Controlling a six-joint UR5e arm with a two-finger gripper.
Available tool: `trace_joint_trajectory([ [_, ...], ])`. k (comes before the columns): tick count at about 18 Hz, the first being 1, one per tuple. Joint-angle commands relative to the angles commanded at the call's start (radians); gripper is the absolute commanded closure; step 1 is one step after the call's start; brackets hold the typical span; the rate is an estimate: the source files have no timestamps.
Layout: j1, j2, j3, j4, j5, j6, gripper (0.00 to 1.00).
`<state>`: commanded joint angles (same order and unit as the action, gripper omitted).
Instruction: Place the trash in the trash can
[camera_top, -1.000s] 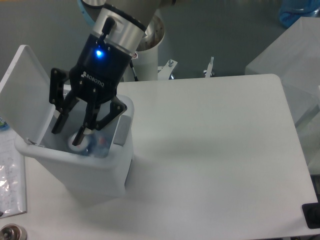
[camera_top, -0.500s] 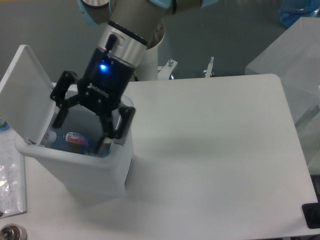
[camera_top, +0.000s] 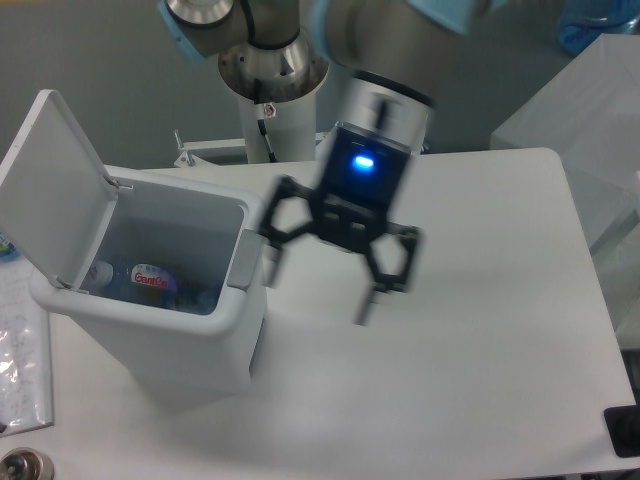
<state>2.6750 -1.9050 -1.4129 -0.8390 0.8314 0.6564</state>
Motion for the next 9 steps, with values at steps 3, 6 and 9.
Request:
trace_joint_trajectory([
  [3,0.034,-0.054,0.031,-0.031,0.105,0.089,0.0],
  [6,0.046,-0.091,0.023,-0.061,0.189,0.207,0.0],
  [9,0.046,-0.106,0.018,-0.119,0.253,0.363,0.0],
])
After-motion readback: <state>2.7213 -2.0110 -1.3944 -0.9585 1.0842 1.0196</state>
